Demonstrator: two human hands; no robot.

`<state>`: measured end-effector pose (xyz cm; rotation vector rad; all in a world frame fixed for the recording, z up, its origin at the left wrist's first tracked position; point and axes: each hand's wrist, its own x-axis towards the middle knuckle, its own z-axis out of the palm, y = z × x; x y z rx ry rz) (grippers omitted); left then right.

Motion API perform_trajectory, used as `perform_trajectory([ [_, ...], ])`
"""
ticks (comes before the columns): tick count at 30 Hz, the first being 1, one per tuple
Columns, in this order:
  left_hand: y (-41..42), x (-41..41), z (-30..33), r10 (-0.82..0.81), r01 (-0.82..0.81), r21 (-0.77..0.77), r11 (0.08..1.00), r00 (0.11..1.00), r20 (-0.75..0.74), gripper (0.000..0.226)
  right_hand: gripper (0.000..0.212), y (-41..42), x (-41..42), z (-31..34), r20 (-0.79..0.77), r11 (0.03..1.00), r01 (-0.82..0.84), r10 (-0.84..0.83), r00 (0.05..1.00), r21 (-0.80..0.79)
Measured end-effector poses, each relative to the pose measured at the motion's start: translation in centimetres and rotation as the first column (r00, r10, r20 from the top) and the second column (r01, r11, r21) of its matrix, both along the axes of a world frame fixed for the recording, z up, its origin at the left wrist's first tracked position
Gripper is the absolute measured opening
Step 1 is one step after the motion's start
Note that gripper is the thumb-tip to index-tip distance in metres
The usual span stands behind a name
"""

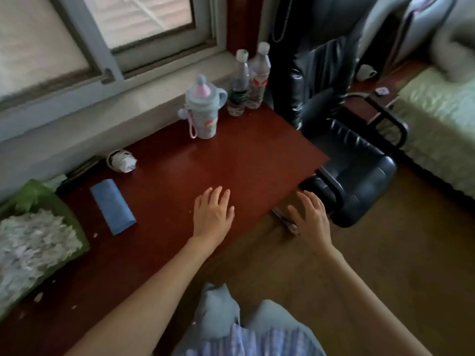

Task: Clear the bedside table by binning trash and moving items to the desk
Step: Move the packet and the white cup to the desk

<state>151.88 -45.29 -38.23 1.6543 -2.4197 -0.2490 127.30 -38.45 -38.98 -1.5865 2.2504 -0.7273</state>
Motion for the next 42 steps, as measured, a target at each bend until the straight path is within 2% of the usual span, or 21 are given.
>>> perform_trajectory([
  [5,3.2,-11.2,2.2,-0.276,0.276,-0.054,0.96,0.961,0.008,0.045,0.05,9.6,-7.3,2.4,0.038,0.96,0.275,-0.273,0.961,-0.045],
  [11,12.8,-24.1,4.3,-0.547,0.544,-0.068,0.836,0.837,-0.018,0.05,0.051,24.8,-14.9,5.0,0.025,0.866,0.499,-0.499,0.866,-0.037],
  [16,20.6,-31.2,4.1,-0.686,0.686,-0.03,0.727,0.728,0.012,0.05,0.053,36.1,-18.9,5.7,0.055,0.749,0.662,-0.662,0.748,0.017],
  [21,24.6,-36.6,3.6,-0.786,0.788,-0.001,0.616,0.615,0.061,0.053,0.052,42.8,-22.0,5.1,0.056,0.658,0.749,-0.753,0.656,0.072],
  [25,25.3,-41.4,3.2,-0.822,0.824,0.01,0.566,0.564,0.082,0.054,0.052,44.3,-25.1,4.7,0.005,0.604,0.793,-0.796,0.606,0.076],
  [30,23.5,-48.5,2.3,-0.828,0.829,0.03,0.558,0.555,0.079,0.054,0.053,42.1,-31.2,4.0,-0.068,0.593,0.801,-0.799,0.598,0.081],
  [36,18.8,-58.0,1.2,-0.797,0.795,0.064,0.604,0.599,0.078,0.053,0.052,36.3,-40.8,3.7,-0.144,0.597,0.792,-0.779,0.61,0.127],
  [42,15.6,-65.4,0.5,-0.777,0.766,0.127,0.63,0.624,0.086,0.052,0.051,31.2,-48.4,3.1,-0.144,0.606,0.782,-0.769,0.623,0.148],
])
